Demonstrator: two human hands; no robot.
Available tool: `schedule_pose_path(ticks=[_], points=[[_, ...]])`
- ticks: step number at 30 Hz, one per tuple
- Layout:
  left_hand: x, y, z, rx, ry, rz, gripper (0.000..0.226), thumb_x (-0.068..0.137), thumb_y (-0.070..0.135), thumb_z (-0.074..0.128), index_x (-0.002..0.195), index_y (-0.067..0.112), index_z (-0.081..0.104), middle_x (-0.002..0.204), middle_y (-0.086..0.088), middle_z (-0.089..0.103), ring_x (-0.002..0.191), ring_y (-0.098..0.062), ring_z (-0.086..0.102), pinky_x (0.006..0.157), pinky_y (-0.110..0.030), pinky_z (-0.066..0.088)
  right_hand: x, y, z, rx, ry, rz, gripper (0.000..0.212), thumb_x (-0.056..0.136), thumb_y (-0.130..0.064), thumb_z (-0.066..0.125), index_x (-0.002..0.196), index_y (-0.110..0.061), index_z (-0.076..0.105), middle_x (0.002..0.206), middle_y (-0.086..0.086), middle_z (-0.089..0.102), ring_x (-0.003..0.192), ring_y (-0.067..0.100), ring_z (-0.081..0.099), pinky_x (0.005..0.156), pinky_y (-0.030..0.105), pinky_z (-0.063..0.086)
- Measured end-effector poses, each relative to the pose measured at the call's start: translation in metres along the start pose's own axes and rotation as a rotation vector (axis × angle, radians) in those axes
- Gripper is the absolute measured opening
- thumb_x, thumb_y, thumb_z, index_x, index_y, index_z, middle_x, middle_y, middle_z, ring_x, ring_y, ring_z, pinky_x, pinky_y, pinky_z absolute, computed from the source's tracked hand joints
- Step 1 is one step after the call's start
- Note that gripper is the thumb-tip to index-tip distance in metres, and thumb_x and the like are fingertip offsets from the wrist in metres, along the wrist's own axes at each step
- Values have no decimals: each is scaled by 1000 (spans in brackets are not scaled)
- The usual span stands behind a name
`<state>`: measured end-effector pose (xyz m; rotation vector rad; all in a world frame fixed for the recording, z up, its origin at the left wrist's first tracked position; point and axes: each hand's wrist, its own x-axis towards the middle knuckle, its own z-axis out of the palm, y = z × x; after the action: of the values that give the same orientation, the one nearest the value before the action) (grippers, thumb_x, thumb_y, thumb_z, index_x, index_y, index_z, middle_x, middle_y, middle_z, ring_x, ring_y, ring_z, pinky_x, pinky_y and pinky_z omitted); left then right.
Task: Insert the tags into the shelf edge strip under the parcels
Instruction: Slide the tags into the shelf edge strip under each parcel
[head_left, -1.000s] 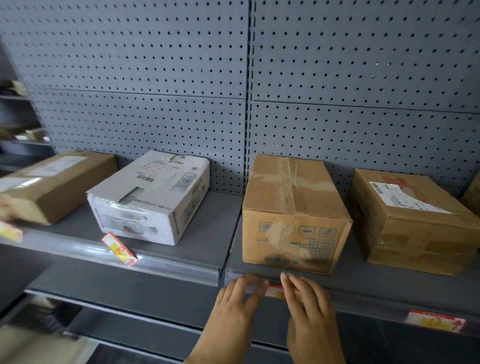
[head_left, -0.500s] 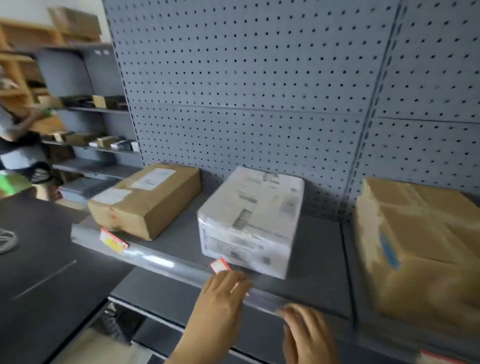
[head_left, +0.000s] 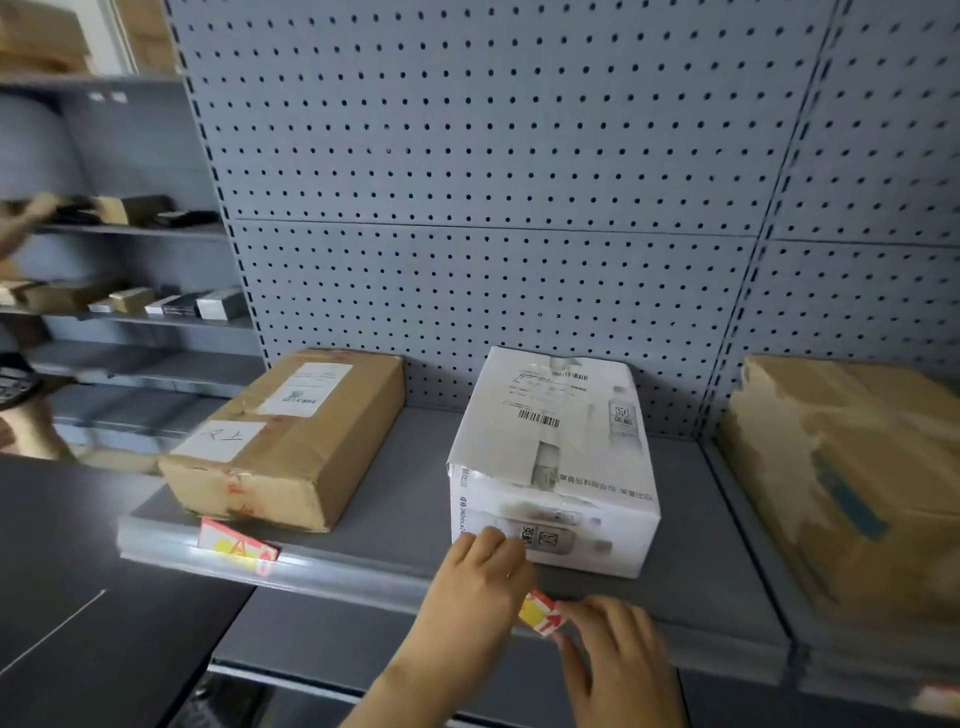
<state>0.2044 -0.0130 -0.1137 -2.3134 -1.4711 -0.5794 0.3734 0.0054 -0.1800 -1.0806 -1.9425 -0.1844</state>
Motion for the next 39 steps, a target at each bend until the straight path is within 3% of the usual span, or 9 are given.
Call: schedule_pose_path(ticks=[3, 9, 13, 16, 21, 27, 32, 36, 39], points=[[-1, -4, 0, -35, -19, -28, 34, 36, 2, 56, 67, 18, 54, 72, 1, 50, 67, -20, 42, 59, -25, 20, 4, -2, -2, -24, -37, 39, 45, 97, -47, 29, 82, -25, 66, 79, 1, 65, 78, 20, 48, 54, 38, 48], [-16, -9, 18, -153, 85, -140, 32, 51, 4, 74, 68, 24, 56, 70, 9, 51, 66, -15, 45, 60, -23, 31, 13, -11, -4, -80, -74, 77, 6, 70, -27, 64, 66, -23, 61, 70, -3, 58, 70, 18, 44, 57, 29, 38], [-20, -6, 23, -234, 142, -178, 11, 71, 17, 60, 69, 27, 60, 71, 12, 54, 66, -12, 48, 61, -19, 31, 13, -4, -1, -93, -141, 20, 35, 49, 0, 82, 64, -19, 57, 68, -1, 56, 70, 20, 38, 60, 30, 25], [-22, -5, 27, -235, 117, -187, 11, 69, 16, 61, 70, 27, 61, 72, 10, 52, 66, -13, 51, 60, -19, 30, 11, -2, -1, -113, -185, 2, 47, 38, 6, 88, 67, -17, 59, 70, 0, 58, 71, 21, 38, 61, 27, 25], [-27, -2, 34, -274, 129, -192, 33, 54, 4, 68, 75, 26, 56, 74, 7, 49, 68, -12, 44, 62, -16, 25, 15, -2, -3, -93, -203, 13, 48, 35, 7, 89, 64, -18, 60, 68, -1, 57, 69, 18, 36, 55, 26, 32], [-29, 0, 37, -231, 164, -204, 17, 65, 14, 50, 70, 27, 60, 70, 8, 48, 64, -12, 43, 60, -20, 25, 16, -1, -6, -88, -236, -32, 49, 33, 7, 86, 66, -21, 62, 68, -3, 59, 69, 19, 36, 50, 27, 36], [-30, 1, 40, -216, 203, -195, 18, 64, 9, 57, 69, 26, 62, 69, 7, 48, 64, -13, 43, 60, -19, 25, 12, 1, -6, -75, -251, -7, 48, 38, 5, 88, 70, -22, 64, 71, -4, 58, 69, 18, 38, 59, 23, 29], [-32, 4, 42, -293, 197, -248, 27, 58, 6, 69, 72, 28, 63, 71, 9, 49, 66, -11, 45, 59, -18, 32, 10, -1, -9, -58, -248, 3, 50, 38, 6, 89, 72, -21, 64, 71, -3, 58, 69, 18, 37, 56, 24, 30], [-34, 5, 41, -290, 206, -254, 29, 63, 5, 62, 77, 29, 62, 76, 10, 45, 68, -12, 46, 60, -20, 33, 11, -4, -12, -38, -219, 2, 44, 42, 5, 89, 71, -19, 67, 71, -1, 59, 69, 17, 38, 52, 24, 35]])
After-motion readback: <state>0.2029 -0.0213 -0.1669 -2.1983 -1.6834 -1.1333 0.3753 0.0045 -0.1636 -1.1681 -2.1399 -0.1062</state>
